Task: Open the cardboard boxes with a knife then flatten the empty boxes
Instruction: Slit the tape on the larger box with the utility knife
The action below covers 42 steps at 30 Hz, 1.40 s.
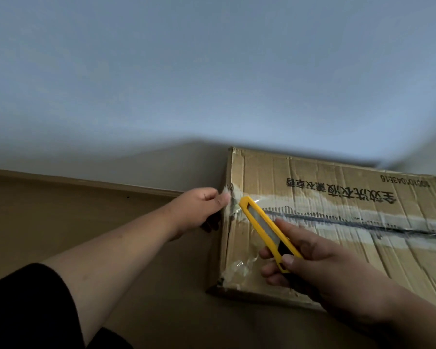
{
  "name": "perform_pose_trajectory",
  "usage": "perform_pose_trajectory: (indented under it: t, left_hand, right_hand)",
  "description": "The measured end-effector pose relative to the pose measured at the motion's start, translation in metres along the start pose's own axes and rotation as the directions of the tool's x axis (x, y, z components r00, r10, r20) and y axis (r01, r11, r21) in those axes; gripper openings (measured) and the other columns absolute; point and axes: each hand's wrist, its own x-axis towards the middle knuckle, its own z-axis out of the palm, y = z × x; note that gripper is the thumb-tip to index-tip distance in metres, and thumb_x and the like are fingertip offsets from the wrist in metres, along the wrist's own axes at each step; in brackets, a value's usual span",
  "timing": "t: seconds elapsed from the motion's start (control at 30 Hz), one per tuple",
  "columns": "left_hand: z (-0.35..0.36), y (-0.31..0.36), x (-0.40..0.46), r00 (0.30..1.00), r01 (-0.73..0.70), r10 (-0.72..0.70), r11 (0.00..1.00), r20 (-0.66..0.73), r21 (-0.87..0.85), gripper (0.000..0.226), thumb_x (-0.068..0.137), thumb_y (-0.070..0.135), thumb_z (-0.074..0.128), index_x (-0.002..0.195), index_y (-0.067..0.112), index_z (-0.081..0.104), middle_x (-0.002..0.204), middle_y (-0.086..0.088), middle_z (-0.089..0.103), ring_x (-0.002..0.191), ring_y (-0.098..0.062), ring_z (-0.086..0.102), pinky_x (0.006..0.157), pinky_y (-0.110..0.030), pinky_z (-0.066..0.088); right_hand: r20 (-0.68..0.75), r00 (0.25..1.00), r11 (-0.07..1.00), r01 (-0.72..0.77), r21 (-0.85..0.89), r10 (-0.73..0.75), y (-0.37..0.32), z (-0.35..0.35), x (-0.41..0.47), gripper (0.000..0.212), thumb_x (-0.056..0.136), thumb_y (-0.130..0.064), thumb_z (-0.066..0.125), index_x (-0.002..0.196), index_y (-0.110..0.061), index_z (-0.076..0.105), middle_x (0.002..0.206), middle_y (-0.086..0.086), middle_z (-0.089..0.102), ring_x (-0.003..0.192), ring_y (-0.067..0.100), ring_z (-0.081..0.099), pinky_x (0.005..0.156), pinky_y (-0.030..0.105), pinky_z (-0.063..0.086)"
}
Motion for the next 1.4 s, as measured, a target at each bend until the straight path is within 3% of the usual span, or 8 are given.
perform_pose_trajectory:
  t: [0.17, 0.33, 0.5, 0.67, 0.8, 0.93, 1.1, 1.4]
  left_hand:
    - [-0.003, 0.002, -0.007, 0.999, 0.043, -0.043, 0.996, 0.003, -0.075, 0.045, 0.103, 0.034, 0.046, 0.1, -0.009, 0.06, 0.071, -0.012, 0.062, 0.064, -0.023, 0.061, 0.059, -0.03, 0.05]
    - [0.001, 0.002, -0.011, 0.998, -0.019, 0.015, 0.998, -0.056, -0.063, 0.037, 0.101, 0.033, 0.051, 0.089, -0.001, 0.06, 0.069, -0.01, 0.059, 0.062, -0.022, 0.057, 0.062, -0.034, 0.048]
    - [0.004, 0.002, -0.017, 0.998, 0.013, -0.016, 0.999, -0.059, -0.053, 0.032, 0.101, 0.028, 0.052, 0.088, 0.001, 0.061, 0.068, -0.01, 0.06, 0.059, -0.02, 0.056, 0.059, -0.031, 0.048]
    - [0.004, 0.003, -0.019, 0.998, 0.026, -0.027, 0.999, -0.053, -0.03, 0.041, 0.103, 0.028, 0.05, 0.098, -0.012, 0.058, 0.072, -0.011, 0.063, 0.063, -0.021, 0.058, 0.06, -0.031, 0.049]
    - [0.002, 0.004, -0.021, 0.999, 0.03, -0.03, 0.999, -0.034, -0.027, 0.034, 0.103, 0.026, 0.049, 0.095, -0.006, 0.061, 0.072, -0.009, 0.063, 0.067, -0.023, 0.06, 0.059, -0.031, 0.048]
    - [0.0, 0.003, -0.021, 0.999, 0.04, -0.041, 0.999, -0.016, -0.018, 0.036, 0.104, 0.026, 0.048, 0.099, -0.008, 0.06, 0.075, -0.009, 0.064, 0.071, -0.024, 0.061, 0.063, -0.033, 0.048]
    - [-0.004, 0.001, -0.022, 0.999, 0.037, -0.037, 0.999, 0.013, -0.007, 0.03, 0.104, 0.027, 0.048, 0.087, 0.01, 0.065, 0.076, -0.004, 0.067, 0.073, -0.022, 0.062, 0.066, -0.034, 0.049]
    - [-0.005, -0.001, -0.019, 0.999, 0.031, -0.029, 0.999, 0.046, -0.044, 0.032, 0.103, 0.027, 0.049, 0.091, 0.002, 0.063, 0.073, -0.004, 0.066, 0.071, -0.022, 0.06, 0.065, -0.034, 0.048]
  right_hand:
    - [-0.062, 0.998, 0.996, 0.017, -0.088, -0.022, -0.006, 0.002, 0.001, 0.052, 0.098, 0.005, 0.046, 0.123, -0.041, 0.051, 0.094, 0.019, 0.071, 0.086, 0.03, 0.073, 0.072, 0.031, 0.061]
    - [-0.228, 0.971, 0.955, -0.002, -0.297, -0.069, -0.012, 0.0, 0.001, 0.021, 0.103, -0.011, 0.047, 0.106, -0.013, 0.068, 0.078, 0.013, 0.068, 0.062, 0.025, 0.067, 0.06, 0.036, 0.06]
    - [-0.281, 0.945, 0.775, -0.047, -0.63, -0.171, -0.017, 0.002, -0.006, 0.016, 0.1, -0.03, 0.053, 0.091, -0.019, 0.061, 0.069, 0.004, 0.072, 0.054, 0.019, 0.069, 0.063, 0.045, 0.06]
    - [-0.285, 0.936, 0.679, -0.074, -0.731, -0.204, -0.018, 0.007, -0.01, 0.017, 0.098, -0.039, 0.054, 0.09, -0.024, 0.055, 0.066, -0.009, 0.071, 0.049, 0.011, 0.067, 0.049, 0.026, 0.053]
    - [-0.298, 0.919, 0.727, -0.017, -0.686, -0.259, -0.018, 0.011, -0.008, 0.01, 0.096, -0.04, 0.056, 0.103, -0.033, 0.054, 0.071, 0.0, 0.071, 0.052, 0.01, 0.068, 0.045, 0.021, 0.05]
    - [-0.242, 0.926, 0.69, 0.026, -0.723, -0.289, -0.016, 0.018, -0.008, 0.042, 0.097, -0.041, 0.054, 0.133, -0.058, 0.041, 0.075, -0.002, 0.069, 0.055, 0.007, 0.069, 0.05, 0.021, 0.054]
    - [-0.217, 0.906, 0.57, 0.033, -0.821, -0.364, -0.014, 0.024, -0.003, 0.044, 0.097, -0.045, 0.05, 0.138, -0.057, 0.041, 0.072, -0.009, 0.067, 0.057, 0.005, 0.068, 0.058, 0.03, 0.06]
    - [-0.227, 0.892, 0.391, -0.063, -0.918, -0.39, -0.018, 0.039, -0.008, 0.049, 0.098, -0.054, 0.041, 0.146, -0.055, 0.031, 0.079, -0.011, 0.067, 0.068, 0.004, 0.063, 0.065, 0.028, 0.057]
